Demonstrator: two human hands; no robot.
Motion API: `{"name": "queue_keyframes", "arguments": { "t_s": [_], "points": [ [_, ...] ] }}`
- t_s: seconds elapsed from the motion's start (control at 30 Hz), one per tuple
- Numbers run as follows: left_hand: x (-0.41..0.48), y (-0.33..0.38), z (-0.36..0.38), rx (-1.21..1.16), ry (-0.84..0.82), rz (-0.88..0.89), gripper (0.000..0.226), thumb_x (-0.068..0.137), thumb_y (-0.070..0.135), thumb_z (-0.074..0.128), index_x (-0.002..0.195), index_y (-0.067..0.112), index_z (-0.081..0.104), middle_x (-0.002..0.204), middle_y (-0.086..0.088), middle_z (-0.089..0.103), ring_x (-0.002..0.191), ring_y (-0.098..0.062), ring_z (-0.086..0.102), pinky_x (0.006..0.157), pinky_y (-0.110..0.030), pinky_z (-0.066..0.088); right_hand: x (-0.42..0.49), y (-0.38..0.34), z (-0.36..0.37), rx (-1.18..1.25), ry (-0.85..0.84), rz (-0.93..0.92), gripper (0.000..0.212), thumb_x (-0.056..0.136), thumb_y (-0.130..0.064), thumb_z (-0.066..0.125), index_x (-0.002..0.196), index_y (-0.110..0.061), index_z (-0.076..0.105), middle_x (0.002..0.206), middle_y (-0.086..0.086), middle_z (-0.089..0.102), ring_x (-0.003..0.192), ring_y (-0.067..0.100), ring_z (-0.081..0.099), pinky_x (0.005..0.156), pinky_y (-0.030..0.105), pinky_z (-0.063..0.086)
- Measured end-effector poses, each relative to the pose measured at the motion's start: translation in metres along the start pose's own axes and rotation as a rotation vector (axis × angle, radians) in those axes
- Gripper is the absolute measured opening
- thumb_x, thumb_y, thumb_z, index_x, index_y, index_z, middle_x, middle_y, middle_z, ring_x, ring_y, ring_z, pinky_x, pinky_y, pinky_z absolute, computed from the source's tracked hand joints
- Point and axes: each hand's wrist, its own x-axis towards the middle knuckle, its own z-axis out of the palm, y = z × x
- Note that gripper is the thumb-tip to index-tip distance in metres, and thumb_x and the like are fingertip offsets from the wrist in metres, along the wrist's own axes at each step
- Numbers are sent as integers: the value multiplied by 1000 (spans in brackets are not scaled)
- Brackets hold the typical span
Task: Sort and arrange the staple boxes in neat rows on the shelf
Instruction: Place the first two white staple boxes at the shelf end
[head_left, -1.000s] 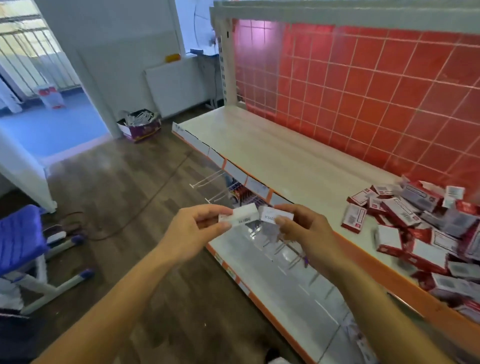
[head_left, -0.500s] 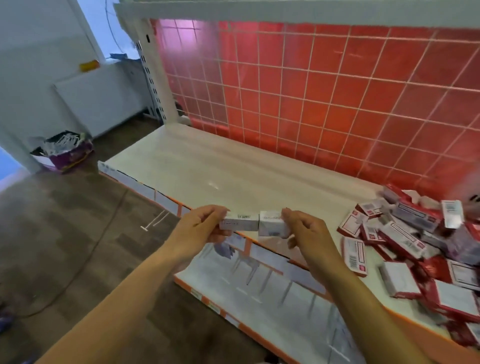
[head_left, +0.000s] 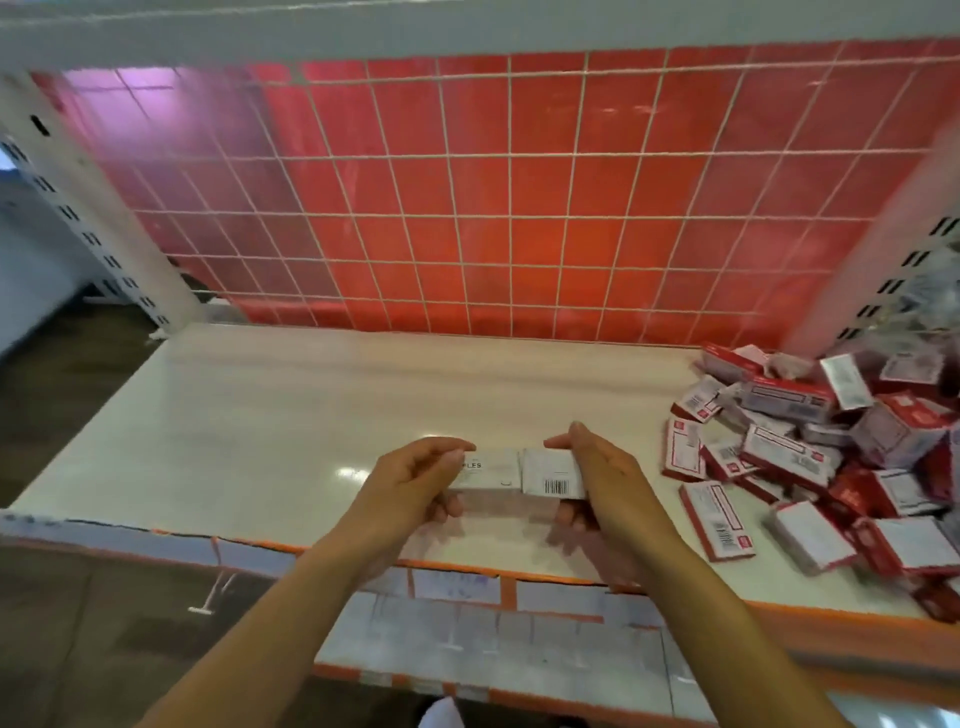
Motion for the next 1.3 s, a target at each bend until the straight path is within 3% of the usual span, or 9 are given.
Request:
{"name": "queue_keyframes", "arguments": {
  "t_s": [0.13,0.2,0.37,0.6,0.7,0.83,1.03,1.13,1.3],
  "points": [
    [19,0,-25,-61,-192,-109,30,86,1,63,112,16,64,96,-3,71,72,-15,59,63,-23,51,5,-4,5,102,-87,104,42,100,-42,34,112,-12,61,54,8,55,42,14,46,38,21,36],
    [26,0,-30,-109,-220,-122,31,88,-2,59,113,14,64,86,0,71,64,-13,54,55,-19,47,6,-3,8,174,-160,115,28,99,-31,44,123,-21,52,60,11,55,47,19,48,44,28,41],
    [39,3,-36,-208,-201,-136,19,94,11,54,107,16,67,78,-7,68,65,-14,64,57,-20,52,9,5,7,126,-236,35,49,89,7,54,126,-25,52,85,20,60,70,30,57,65,34,54],
    [47,3,-32,-277,-132,-126,20,95,19,52,98,6,67,78,-6,72,68,-14,67,63,-21,56,12,2,13,31,-115,-14,25,90,-20,60,114,-14,63,112,14,65,99,25,66,84,39,56],
    [45,4,-30,-202,-128,-115,26,94,27,54,97,5,68,74,-8,70,60,-16,64,56,-23,53,13,2,12,9,-62,-32,23,93,-20,57,112,-11,65,105,13,66,86,19,65,80,36,57],
    [42,6,-26,-125,-125,-54,24,94,27,53,99,9,68,80,-10,71,54,-14,62,47,-20,48,15,4,15,112,-22,2,26,94,-27,53,112,-10,61,97,15,65,74,24,63,80,49,55],
    [41,8,-25,-59,-191,19,19,95,20,53,107,23,68,89,-10,67,54,-13,59,52,-21,51,18,5,19,110,43,78,59,89,-56,39,97,-6,70,80,22,71,68,31,66,67,40,55],
    [42,6,-25,-83,-237,-18,20,96,13,53,108,21,66,87,-10,66,61,-18,63,58,-22,53,21,6,20,55,119,54,54,93,-52,41,99,-6,69,76,20,71,67,33,65,61,38,56],
    [43,4,-32,-54,-342,-58,43,85,-11,60,115,20,60,99,-5,71,73,-21,67,66,-25,55,19,5,12,45,12,-8,33,98,-46,38,115,-30,60,93,17,71,71,36,65,59,39,54]
  ]
}}
